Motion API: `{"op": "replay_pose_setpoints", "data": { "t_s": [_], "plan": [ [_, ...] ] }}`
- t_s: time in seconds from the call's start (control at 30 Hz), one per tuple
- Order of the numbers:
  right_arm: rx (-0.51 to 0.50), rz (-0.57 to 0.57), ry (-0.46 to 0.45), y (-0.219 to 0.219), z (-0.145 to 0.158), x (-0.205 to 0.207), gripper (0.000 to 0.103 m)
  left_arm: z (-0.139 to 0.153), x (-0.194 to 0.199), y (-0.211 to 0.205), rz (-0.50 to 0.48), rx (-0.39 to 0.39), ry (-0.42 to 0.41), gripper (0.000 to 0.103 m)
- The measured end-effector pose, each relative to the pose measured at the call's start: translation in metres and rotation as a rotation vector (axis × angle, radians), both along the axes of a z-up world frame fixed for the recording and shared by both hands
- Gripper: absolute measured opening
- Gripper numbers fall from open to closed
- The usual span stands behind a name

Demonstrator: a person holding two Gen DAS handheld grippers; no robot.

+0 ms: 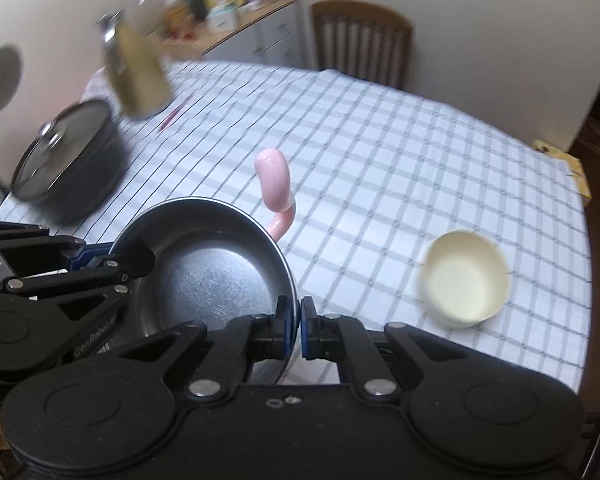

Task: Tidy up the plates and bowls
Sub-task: 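Lift the pink-handled pot with both grippers and lower it into the steel bowl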

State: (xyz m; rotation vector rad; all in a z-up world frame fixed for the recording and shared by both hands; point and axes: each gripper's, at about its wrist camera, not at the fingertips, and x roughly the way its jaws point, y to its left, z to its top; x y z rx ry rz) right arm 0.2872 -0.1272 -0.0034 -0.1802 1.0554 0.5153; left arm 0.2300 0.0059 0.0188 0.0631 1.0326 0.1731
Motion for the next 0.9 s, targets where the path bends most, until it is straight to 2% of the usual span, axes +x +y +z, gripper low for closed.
{"op": "replay_pose_setpoints", "data": {
  "t_s": [0.37, 0.63, 0.9],
  "plan": [
    [-0.036, 0.040, 0.080, 0.068, -0.050, -0.043, 0.006, -0.051, -0.053, 0.058, 0.044, -0.071, 0.083, 0.007],
    [-0.089, 0.020, 0.134, 0.084, -0.085, -0.052, 0.006, -0.087, -0.054, 0.071, 0.021, -0.105, 0.131, 0.007],
    [-0.120, 0.005, 0.156, 0.089, -0.100, -0.050, 0.006, -0.106, -0.051, 0.076, 0.000, -0.122, 0.157, 0.007]
  ]
}}
